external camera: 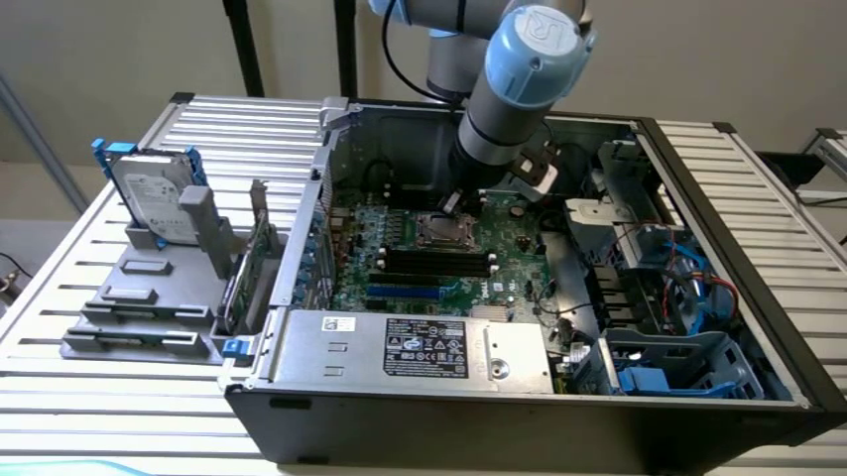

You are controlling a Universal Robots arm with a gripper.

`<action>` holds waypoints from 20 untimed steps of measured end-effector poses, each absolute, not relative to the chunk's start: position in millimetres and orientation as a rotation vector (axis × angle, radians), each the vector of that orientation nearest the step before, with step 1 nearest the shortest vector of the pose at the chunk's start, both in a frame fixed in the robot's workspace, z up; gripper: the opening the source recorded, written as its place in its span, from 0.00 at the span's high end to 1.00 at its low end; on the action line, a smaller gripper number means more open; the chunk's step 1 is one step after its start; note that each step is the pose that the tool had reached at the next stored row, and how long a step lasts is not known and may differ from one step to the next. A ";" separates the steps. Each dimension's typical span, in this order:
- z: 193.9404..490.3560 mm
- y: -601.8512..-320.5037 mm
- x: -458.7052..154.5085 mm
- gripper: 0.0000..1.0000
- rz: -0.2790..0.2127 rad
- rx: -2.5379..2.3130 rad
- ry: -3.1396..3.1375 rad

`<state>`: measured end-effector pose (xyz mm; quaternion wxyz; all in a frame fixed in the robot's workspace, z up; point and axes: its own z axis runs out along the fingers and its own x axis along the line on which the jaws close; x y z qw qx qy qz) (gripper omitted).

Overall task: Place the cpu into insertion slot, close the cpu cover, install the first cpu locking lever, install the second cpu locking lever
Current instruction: 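Install the first cpu locking lever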

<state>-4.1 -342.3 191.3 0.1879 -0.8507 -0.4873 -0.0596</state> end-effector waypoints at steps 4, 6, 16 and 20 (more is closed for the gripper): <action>191.4 -343.2 -4.0 0.89 -0.164 -2.392 -1.370; 191.4 -343.7 -4.0 0.89 -0.162 -2.391 -1.370; 190.9 -346.8 -2.7 0.89 -0.155 -2.389 -1.367; 189.8 -347.5 -2.2 0.89 -0.158 -2.384 -1.365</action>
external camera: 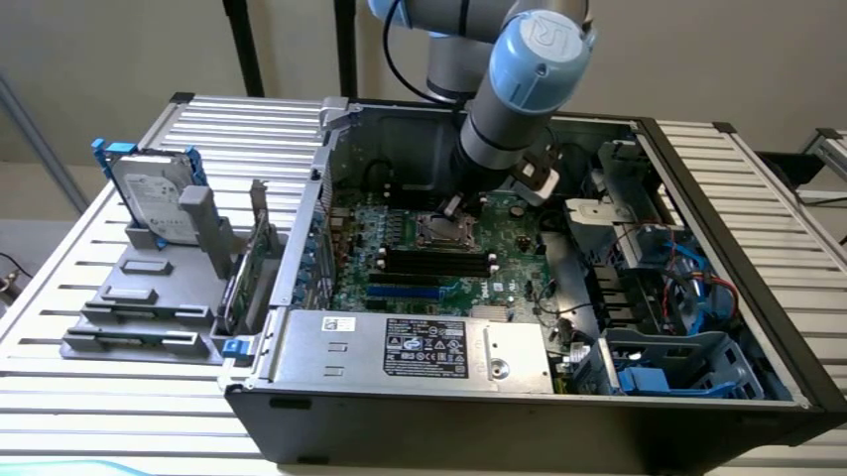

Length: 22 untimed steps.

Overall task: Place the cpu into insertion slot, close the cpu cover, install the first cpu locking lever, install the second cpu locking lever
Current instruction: 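Install the first cpu locking lever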

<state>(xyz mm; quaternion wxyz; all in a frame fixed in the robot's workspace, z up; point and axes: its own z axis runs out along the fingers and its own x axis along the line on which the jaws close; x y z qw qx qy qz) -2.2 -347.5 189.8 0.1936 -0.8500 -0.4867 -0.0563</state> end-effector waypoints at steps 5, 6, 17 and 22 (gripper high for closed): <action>188.2 -348.4 -2.0 0.89 -0.166 -2.372 -1.361; 188.4 -348.3 -2.0 0.89 -0.165 -2.371 -1.361; 200.1 -355.8 -14.3 0.89 -0.160 -2.370 -1.359; 200.7 -356.7 -14.9 0.89 -0.160 -2.369 -1.359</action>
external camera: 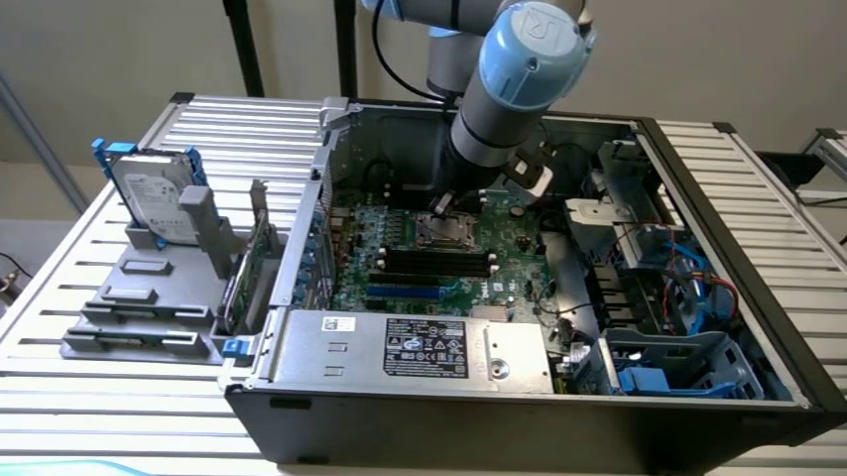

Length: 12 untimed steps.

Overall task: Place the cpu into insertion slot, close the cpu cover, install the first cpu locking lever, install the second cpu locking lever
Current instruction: 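Install the second cpu locking lever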

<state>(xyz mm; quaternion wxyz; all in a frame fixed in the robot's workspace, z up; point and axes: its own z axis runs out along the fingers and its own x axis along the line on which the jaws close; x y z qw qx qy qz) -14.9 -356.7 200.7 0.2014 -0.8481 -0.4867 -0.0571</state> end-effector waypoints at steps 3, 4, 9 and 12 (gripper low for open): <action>200.8 -356.7 -14.9 0.89 -0.159 -2.368 -1.360; 200.7 -356.7 -14.9 0.89 -0.159 -2.368 -1.361; 200.7 -356.7 -14.9 0.89 -0.159 -2.368 -1.361; 200.9 -357.1 -14.8 0.89 -0.159 -2.367 -1.362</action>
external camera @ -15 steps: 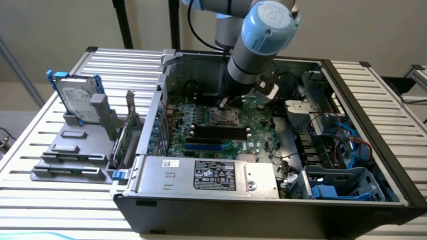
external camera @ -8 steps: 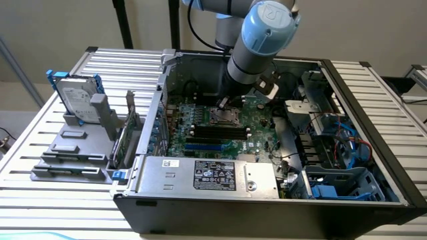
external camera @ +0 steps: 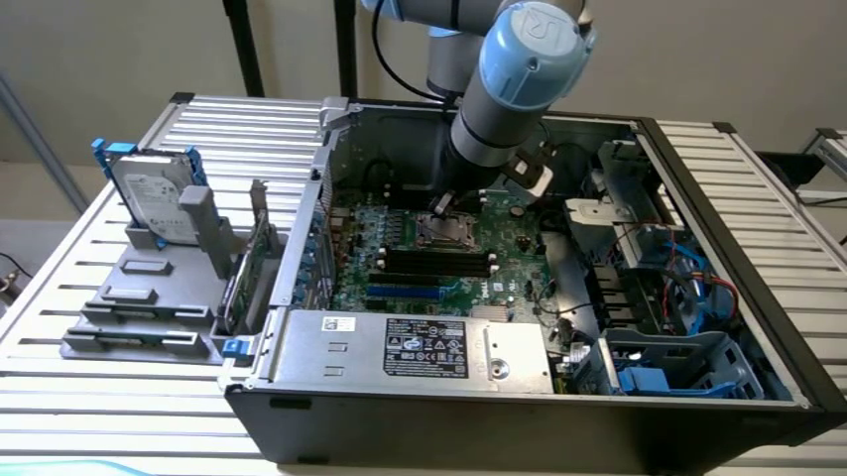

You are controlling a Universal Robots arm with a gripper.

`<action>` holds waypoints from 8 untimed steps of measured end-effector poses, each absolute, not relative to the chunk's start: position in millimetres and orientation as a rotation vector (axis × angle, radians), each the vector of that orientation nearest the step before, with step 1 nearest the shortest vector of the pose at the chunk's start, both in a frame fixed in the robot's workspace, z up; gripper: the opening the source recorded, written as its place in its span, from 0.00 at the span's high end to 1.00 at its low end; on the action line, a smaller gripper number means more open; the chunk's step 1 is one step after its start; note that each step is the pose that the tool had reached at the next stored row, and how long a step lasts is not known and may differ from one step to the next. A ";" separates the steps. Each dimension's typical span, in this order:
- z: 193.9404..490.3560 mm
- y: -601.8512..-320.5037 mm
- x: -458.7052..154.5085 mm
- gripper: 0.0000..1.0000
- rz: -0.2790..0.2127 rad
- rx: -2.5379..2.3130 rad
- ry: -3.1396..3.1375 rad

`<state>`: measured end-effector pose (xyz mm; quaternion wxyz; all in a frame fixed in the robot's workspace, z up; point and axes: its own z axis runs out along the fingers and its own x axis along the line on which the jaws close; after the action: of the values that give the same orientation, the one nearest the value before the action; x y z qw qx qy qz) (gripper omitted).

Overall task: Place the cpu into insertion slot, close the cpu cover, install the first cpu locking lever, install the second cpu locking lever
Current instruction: 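Install the second cpu locking lever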

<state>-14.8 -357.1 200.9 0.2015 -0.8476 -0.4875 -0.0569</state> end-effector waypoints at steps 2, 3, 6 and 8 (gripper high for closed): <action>206.0 -360.4 -15.0 0.89 -0.159 -2.367 -1.361; 208.8 -363.4 -15.4 0.89 -0.159 -2.367 -1.361; 214.9 -372.2 -17.0 0.89 -0.158 -2.368 -1.361; 218.3 -377.3 -18.0 0.89 -0.158 -2.368 -1.361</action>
<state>-18.0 -377.3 218.3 0.2015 -0.8477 -0.4874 -0.0567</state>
